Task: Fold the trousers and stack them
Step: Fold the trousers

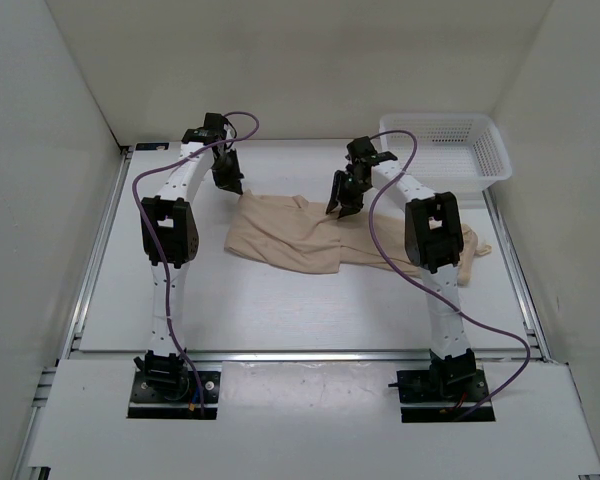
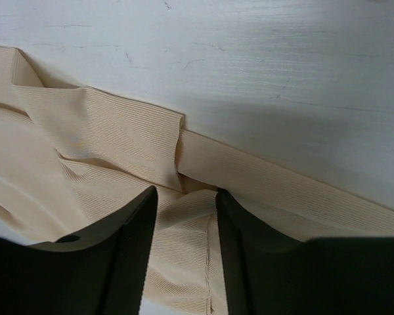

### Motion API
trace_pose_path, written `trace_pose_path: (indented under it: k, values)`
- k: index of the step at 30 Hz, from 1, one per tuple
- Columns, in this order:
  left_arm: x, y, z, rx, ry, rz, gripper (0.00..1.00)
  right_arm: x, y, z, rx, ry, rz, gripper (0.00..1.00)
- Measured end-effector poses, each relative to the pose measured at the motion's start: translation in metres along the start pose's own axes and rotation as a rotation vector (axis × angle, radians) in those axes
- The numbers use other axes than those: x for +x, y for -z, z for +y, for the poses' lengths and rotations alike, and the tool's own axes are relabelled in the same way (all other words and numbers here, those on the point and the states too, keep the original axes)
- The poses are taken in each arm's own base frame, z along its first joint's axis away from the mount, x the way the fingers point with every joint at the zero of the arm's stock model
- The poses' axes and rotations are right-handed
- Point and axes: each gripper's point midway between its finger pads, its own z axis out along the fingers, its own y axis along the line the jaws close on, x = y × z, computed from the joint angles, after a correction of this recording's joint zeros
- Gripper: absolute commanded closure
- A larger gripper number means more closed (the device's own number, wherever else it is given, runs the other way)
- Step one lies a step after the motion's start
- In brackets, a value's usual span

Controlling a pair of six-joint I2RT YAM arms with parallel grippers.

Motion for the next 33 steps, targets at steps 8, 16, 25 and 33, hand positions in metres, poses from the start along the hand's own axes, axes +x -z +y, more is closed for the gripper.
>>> trace_pose_path:
  k: [8, 16, 25, 33]
  values:
    - [-0.001, 0.000, 0.000, 0.001, 0.000, -0.003, 0.89, -0.002, 0.000, -0.002, 0.012, -0.008, -0.008, 1.00]
    - [-0.007, 0.002, 0.010, 0.000, 0.021, -0.011, 0.89, -0.012, 0.010, -0.009, 0.083, -0.002, -0.071, 1.00]
    - [-0.037, 0.017, 0.012, 0.040, 0.032, -0.094, 0.89, -0.029, 0.030, -0.012, 0.099, -0.018, -0.136, 1.00]
    - [-0.031, -0.001, 0.010, 0.059, 0.032, -0.063, 0.89, -0.048, 0.032, -0.009, 0.107, -0.033, -0.187, 0.52]
